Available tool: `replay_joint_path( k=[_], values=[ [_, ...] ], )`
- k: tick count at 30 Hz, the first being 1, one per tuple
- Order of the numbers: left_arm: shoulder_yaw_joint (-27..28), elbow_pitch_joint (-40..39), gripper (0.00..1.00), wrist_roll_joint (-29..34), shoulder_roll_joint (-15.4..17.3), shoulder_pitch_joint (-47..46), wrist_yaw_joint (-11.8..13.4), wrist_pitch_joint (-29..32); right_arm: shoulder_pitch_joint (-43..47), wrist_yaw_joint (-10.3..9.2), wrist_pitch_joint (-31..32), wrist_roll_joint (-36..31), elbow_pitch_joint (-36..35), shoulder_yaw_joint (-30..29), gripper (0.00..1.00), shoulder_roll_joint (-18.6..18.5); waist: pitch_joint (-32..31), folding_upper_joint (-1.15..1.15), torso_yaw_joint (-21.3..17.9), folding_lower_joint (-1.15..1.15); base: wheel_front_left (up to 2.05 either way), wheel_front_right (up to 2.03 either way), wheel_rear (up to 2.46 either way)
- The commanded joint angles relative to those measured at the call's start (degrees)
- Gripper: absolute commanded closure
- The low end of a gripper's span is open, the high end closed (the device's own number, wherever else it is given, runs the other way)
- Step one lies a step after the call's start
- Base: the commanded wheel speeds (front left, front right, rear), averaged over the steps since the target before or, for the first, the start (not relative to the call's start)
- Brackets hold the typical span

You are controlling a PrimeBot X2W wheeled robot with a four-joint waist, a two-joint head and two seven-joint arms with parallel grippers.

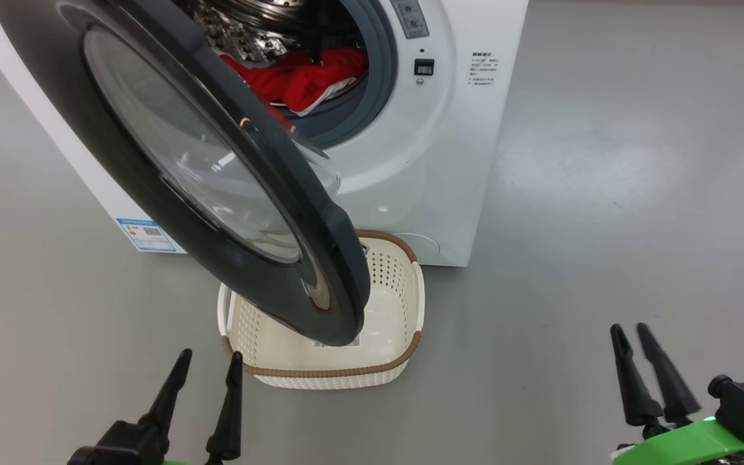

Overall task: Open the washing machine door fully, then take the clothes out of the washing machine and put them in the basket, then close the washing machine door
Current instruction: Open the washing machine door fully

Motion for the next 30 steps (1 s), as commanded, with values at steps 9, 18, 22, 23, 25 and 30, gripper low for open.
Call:
replay_joint_path(
  k=[9,18,22,23,25,30],
  values=[
    [-0.5,-1.6,0.0,-1.4,0.5,0.2,0.8,-0.7,-10.5,0.39,-0.4,8.4,-0.7,7.7,1.0,-1.6,0.4,0.0,2.6,0.0,0.0,0.0,0.0],
    [-2.9,-1.9,0.0,-2.8,0.5,0.3,1.7,-0.7,-19.8,0.39,-0.4,18.5,2.2,17.0,1.0,-3.6,0.7,0.0,7.0,0.0,0.0,0.0,0.0],
    [-3.7,-2.0,0.0,-3.6,0.5,0.6,2.1,-0.7,-23.4,0.39,-0.4,24.5,3.7,22.4,1.0,-5.7,0.8,0.0,9.4,0.0,0.0,0.0,0.0],
    [-4.0,-2.1,0.0,-3.8,0.5,0.6,2.2,-0.7,-24.3,0.39,-0.4,26.1,3.9,23.9,1.0,-6.4,0.9,0.0,10.0,0.0,0.0,0.0,0.0],
    [-4.7,-2.2,0.0,-4.0,0.5,0.7,2.1,-0.7,-25.9,0.39,-0.4,29.7,4.3,26.9,1.0,-7.8,1.1,0.0,11.0,0.0,0.0,0.0,0.0],
    [-6.6,-2.6,0.0,-4.5,0.5,0.6,2.5,-0.7,-29.9,0.39,-0.4,39.0,4.2,34.1,1.0,-11.5,1.6,0.0,12.9,0.0,0.0,0.0,0.0]
  ],
)
